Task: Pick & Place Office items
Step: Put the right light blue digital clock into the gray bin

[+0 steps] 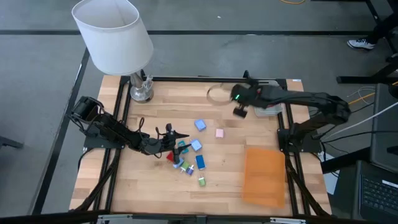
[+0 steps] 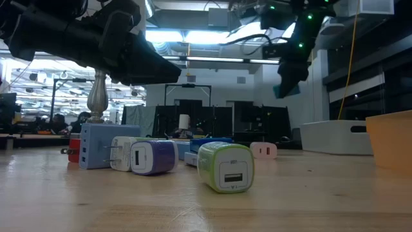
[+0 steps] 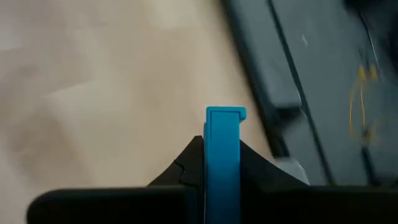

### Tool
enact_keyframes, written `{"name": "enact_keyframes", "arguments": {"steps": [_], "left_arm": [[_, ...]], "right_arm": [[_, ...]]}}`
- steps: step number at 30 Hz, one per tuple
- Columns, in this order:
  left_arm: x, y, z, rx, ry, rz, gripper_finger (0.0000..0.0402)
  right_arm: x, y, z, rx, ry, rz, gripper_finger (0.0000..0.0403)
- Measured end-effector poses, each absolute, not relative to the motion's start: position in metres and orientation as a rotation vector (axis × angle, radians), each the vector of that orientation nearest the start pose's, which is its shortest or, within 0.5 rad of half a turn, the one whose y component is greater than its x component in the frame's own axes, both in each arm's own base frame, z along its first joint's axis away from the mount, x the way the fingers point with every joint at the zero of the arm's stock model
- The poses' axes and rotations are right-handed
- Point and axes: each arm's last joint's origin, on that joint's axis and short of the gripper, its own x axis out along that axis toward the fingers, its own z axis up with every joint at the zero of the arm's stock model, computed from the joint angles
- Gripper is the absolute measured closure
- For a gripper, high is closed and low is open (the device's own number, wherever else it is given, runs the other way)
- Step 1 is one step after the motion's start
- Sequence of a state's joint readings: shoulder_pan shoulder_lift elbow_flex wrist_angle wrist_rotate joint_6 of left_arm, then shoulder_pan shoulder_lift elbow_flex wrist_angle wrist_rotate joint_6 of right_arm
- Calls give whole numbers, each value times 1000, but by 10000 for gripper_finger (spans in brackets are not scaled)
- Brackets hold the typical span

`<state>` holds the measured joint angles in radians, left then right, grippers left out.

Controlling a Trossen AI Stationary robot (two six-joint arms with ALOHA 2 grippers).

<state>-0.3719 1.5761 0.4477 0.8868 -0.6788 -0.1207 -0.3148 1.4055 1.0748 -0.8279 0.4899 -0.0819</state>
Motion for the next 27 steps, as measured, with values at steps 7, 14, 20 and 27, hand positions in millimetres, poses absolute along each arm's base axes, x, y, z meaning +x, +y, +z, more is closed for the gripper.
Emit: {"name": "enact_keyframes", "arguments": {"steps": [7, 14, 20, 27], "left_arm": [[256, -81, 150, 1, 188, 314, 208], [256, -81, 151, 0, 185, 314, 208], [256, -81, 151, 0, 185, 314, 208], [257, -79, 151, 1, 185, 322, 208]], "right_arm": [[172, -139, 243, 75, 1152, -973, 359], [128, -154, 188, 255, 1084, -1085, 359], [128, -160, 184, 245, 996, -1084, 355], [130, -163, 190, 258, 941, -1109, 182]]}}
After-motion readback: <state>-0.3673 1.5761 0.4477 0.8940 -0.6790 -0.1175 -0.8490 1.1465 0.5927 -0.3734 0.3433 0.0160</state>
